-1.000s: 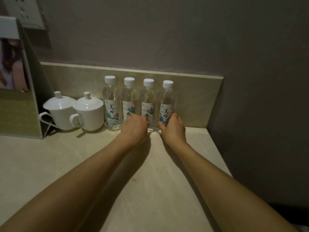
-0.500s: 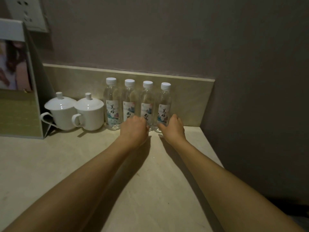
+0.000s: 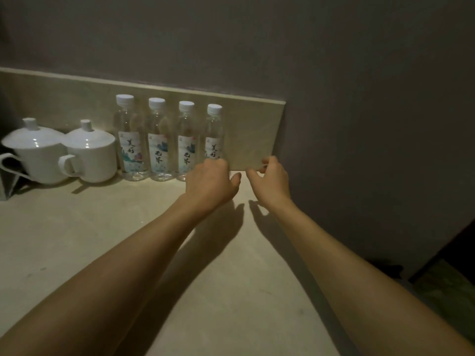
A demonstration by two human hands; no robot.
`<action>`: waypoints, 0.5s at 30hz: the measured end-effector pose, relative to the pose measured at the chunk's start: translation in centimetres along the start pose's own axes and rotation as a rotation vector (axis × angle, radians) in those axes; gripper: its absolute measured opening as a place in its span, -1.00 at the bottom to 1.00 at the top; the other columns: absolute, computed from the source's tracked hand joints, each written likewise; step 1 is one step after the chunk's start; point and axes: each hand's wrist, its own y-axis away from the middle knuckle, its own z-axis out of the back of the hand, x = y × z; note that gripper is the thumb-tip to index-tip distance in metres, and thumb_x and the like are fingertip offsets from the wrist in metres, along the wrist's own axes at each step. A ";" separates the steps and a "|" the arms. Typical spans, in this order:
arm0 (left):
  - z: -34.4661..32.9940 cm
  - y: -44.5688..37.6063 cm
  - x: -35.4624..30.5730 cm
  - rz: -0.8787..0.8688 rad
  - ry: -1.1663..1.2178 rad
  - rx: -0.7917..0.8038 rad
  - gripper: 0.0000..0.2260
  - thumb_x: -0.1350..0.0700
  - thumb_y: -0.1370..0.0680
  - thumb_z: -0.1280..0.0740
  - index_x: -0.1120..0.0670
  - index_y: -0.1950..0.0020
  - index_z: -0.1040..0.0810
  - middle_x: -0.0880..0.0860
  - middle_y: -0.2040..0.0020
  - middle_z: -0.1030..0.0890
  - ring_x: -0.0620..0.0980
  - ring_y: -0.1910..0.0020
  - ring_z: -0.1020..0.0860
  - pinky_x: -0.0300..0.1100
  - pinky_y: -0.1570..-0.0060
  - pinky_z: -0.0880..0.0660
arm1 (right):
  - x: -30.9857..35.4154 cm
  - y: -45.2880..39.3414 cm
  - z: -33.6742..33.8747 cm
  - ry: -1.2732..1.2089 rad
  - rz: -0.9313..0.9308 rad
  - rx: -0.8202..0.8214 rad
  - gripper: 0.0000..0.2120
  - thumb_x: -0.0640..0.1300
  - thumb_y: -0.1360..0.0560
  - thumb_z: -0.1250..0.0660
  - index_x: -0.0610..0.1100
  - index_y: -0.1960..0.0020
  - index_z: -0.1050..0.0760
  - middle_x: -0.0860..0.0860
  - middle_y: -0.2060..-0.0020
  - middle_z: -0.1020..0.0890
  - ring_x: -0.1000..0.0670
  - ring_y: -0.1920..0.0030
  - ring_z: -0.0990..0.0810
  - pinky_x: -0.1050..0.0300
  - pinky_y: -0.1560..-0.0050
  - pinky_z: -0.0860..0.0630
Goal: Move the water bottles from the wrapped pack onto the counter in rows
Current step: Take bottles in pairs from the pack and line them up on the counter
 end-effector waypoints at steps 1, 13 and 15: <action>0.1 0.2 -0.9 -0.005 0.024 -0.001 -0.63 -0.15 -0.57 -0.24 0.13 0.19 -0.58 0.12 0.26 -0.60 0.14 0.24 -0.59 -0.03 0.18 -0.60 | -0.4 0.1 0.9 -0.016 0.000 -0.012 -0.55 -0.07 -0.52 -0.30 -0.22 -0.35 -0.37 -0.14 -0.26 -0.50 -0.13 -0.28 -0.47 -0.01 -0.28 -0.42; -3.8 6.0 -19.1 -0.025 0.212 0.074 -0.65 -0.16 -0.54 -0.27 0.11 0.14 -0.61 0.09 0.20 -0.63 0.15 0.13 -0.62 -0.08 0.18 -0.51 | -13.4 2.8 15.9 -0.070 0.010 -0.145 -0.69 -0.03 -0.51 -0.33 -0.15 -0.19 -0.48 -0.07 -0.05 -0.61 -0.07 -0.07 -0.60 0.04 -0.11 -0.52; -5.4 7.3 -22.8 -0.037 0.237 0.088 -0.64 -0.18 -0.53 -0.26 0.08 -0.03 -0.62 0.10 0.05 -0.67 0.16 0.02 -0.63 0.00 0.02 -0.58 | -16.2 3.4 19.0 -0.096 -0.013 -0.173 -0.70 -0.03 -0.51 -0.33 -0.14 -0.18 -0.47 -0.05 -0.02 -0.60 -0.09 -0.06 -0.60 -0.10 -0.12 -0.57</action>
